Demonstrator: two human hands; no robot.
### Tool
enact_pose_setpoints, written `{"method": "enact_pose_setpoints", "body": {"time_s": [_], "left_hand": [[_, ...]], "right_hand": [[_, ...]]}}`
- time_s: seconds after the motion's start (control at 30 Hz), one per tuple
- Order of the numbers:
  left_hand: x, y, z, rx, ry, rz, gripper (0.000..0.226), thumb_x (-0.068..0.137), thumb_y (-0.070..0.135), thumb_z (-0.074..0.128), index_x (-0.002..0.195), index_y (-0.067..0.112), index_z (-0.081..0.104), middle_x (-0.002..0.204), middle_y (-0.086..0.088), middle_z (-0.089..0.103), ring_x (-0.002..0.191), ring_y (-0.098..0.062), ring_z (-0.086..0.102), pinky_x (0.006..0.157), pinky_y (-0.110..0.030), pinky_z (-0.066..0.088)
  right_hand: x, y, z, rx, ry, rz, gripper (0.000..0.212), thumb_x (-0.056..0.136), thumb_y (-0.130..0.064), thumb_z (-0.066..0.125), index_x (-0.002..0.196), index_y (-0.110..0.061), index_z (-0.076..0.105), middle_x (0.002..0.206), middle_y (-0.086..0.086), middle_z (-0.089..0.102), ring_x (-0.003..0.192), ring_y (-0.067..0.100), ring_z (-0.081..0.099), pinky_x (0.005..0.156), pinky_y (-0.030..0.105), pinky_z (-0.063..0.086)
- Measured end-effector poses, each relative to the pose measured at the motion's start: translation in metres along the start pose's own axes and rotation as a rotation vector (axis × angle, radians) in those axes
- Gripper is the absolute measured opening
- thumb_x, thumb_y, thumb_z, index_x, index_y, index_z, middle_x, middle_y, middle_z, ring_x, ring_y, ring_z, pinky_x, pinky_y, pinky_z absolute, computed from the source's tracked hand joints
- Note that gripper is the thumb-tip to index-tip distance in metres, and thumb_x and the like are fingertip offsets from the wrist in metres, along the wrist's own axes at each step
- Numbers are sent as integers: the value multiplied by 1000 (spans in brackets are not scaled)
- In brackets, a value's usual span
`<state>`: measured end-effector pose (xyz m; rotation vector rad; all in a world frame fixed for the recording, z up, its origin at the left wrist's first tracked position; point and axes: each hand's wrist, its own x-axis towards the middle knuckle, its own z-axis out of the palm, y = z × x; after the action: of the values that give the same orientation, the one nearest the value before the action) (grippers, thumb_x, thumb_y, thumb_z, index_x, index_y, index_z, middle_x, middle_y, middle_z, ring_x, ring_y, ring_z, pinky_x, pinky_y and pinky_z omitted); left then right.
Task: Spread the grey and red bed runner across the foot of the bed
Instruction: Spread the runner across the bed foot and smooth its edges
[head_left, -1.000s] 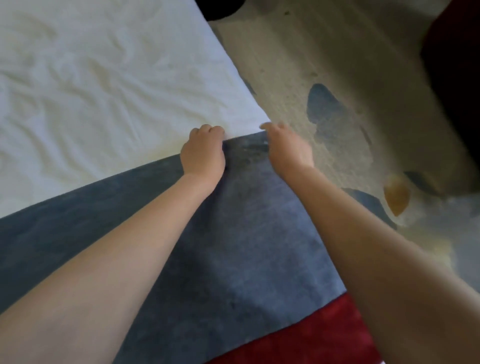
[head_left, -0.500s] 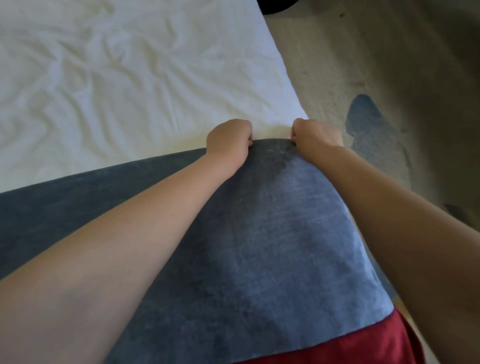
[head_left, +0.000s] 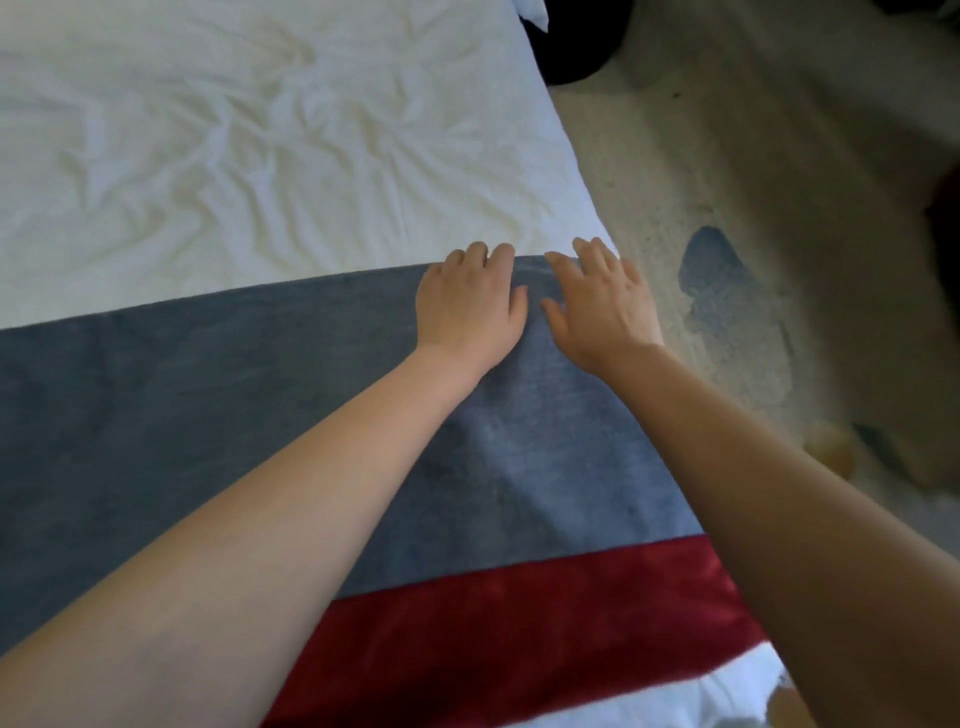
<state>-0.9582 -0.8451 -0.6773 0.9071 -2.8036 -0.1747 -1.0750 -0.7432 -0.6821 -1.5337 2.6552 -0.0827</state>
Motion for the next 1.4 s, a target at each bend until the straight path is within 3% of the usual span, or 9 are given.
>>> {"method": "enact_pose_setpoints", "body": {"time_s": [0.2,0.5,0.63,0.73,0.83,1.0,1.17,1.3,1.4], "left_hand": [[-99,12,-41,21,29,4,47,89,41,47,128,15,49,114,-6,60,100,-27,58,78,-38,43],[-293,76,-2,-136,-238,72,39,76,51,54,101,21,59,97,1,59,89,-24,58,66,-35,46],[-325,86,18,-110,-221,140,33,73,39,69,98,19,63,99,2,58,88,-20,54,68,-35,48],[-321,91,17,-55,-147,129,16,65,10,76,77,18,68,75,4,60,67,-16,55,49,-31,45],[-316,96,15,-37,-92,160,23,55,-4,73,64,16,67,61,4,59,53,-17,53,37,-29,39],[-319,96,18,41,-87,267,27,59,-7,66,73,17,66,64,4,56,56,-16,49,41,-29,38],[-318,118,17,110,72,377,30,68,-13,48,72,16,57,64,1,47,54,-17,40,47,-29,38],[-306,146,20,121,54,405,28,63,-11,57,60,17,55,58,2,47,50,-16,41,43,-27,34],[-296,166,23,78,7,361,23,65,-5,61,65,18,60,60,2,52,52,-17,47,44,-27,37]], "right_hand": [[-107,-34,-18,36,4,5,52,93,-40,48,139,-16,42,147,12,37,137,28,31,110,45,26],[-283,-22,19,38,-193,-111,29,83,-38,58,100,-15,58,94,5,55,89,28,56,67,40,48],[-318,4,34,-10,-265,-204,36,78,-38,67,103,-15,61,93,3,58,85,27,57,67,39,49],[-318,14,31,-62,-160,-167,16,71,-8,72,86,-8,65,79,9,59,72,33,59,53,38,48],[-316,22,27,-78,8,-181,22,52,10,73,65,-4,62,59,10,55,49,29,54,37,29,39],[-331,34,42,16,-79,-119,22,69,5,66,89,-5,66,80,11,63,73,33,61,51,33,44],[-331,54,51,-136,90,-77,30,56,10,68,79,-4,54,72,11,51,59,31,52,46,34,40],[-326,70,50,-168,202,-164,33,50,15,63,70,-8,50,61,6,46,48,26,46,42,27,28],[-326,74,52,-151,267,-275,26,57,10,63,69,-10,52,59,4,46,48,24,46,40,30,37]]}}
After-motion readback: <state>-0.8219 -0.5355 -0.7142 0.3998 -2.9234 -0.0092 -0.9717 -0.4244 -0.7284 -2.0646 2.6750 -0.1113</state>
